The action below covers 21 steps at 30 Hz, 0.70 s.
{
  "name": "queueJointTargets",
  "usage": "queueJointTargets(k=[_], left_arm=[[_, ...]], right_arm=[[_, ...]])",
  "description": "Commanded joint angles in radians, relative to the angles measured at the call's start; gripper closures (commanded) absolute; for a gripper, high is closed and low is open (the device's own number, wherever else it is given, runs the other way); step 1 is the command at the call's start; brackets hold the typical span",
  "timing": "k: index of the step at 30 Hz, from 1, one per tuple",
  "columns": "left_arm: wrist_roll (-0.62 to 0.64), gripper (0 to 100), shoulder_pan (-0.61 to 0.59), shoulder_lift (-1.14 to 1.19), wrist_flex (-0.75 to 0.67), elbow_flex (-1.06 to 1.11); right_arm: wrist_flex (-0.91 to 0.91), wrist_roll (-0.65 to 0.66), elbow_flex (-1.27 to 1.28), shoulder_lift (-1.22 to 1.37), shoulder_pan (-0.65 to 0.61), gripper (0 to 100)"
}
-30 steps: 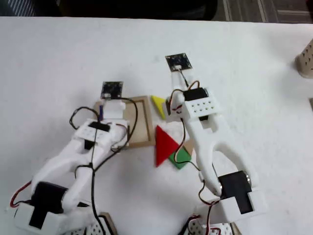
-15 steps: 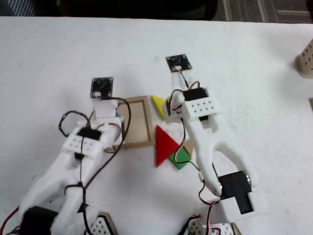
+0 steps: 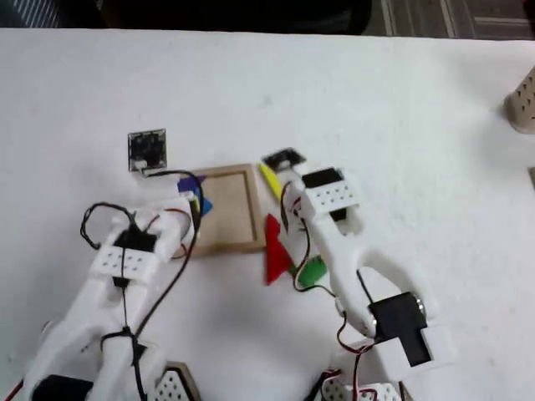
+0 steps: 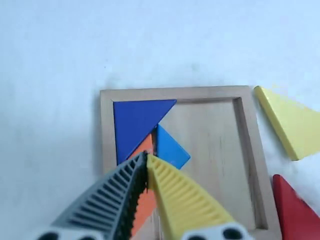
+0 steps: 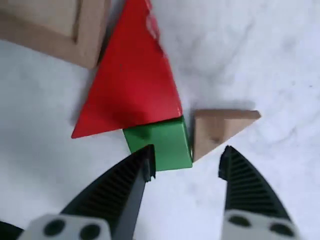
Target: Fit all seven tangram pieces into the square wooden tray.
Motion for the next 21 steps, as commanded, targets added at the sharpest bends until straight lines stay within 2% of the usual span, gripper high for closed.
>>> queueJointTargets(k=[1,9,14,18,21], left_arm=[[-0.011,98,-0.010,0.039,-0.032,-0.054],[-0.011,98,-0.045,0.128,-0.026,-0.115],[-0.011,98,-0.047,0.130,-0.026,-0.115],[-0.011,98,-0.047,0.131,-0.026,-0.115],[-0.011,98,-0.048,0.131,-0.026,-0.115]], right_arm=[[-0.008,0.071,0.043,-0.035,-0.030,75.7],[-0.019,0.081,0.115,-0.145,-0.051,77.6],[-0.113,0.077,0.224,-0.254,-0.091,77.5],[-0.174,0.074,0.236,-0.237,-0.090,77.6],[-0.222,0.015,0.232,-0.177,-0.091,77.6]])
